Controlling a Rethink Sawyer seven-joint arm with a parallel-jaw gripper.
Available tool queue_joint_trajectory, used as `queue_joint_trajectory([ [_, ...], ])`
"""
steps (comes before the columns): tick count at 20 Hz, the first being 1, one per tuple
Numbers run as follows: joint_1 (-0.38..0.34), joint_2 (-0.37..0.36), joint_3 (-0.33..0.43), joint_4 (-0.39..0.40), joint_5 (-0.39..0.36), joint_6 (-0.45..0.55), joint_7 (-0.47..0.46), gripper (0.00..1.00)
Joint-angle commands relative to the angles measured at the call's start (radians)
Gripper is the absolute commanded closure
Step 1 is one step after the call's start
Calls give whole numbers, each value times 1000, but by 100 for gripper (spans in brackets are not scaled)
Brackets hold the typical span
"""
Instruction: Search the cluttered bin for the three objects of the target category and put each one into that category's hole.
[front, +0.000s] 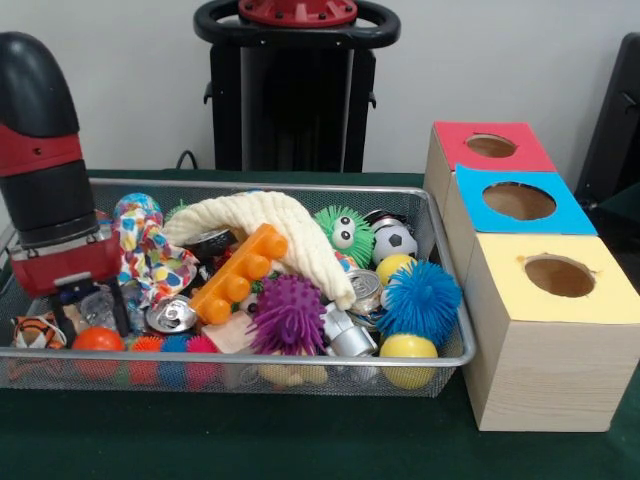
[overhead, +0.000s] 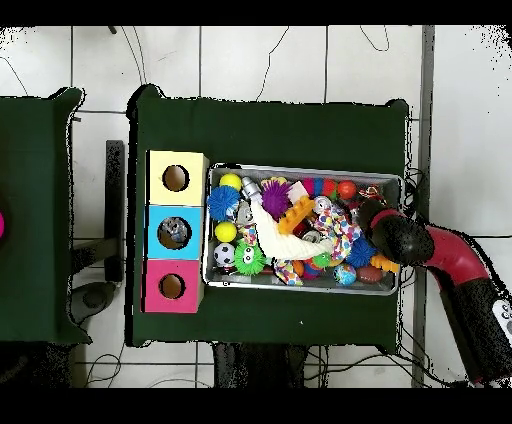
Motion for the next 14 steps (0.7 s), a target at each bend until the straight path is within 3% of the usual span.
queue_joint_trajectory([
  [1, 44, 100, 121, 54, -59, -22, -252, 0],
  [2, 54, 94, 117, 49, -66, -20, -242, 0],
  [3, 60, 91, 116, 44, -79, -14, -231, 100],
  [14, 174, 47, 63, -25, -87, 21, -136, 100],
])
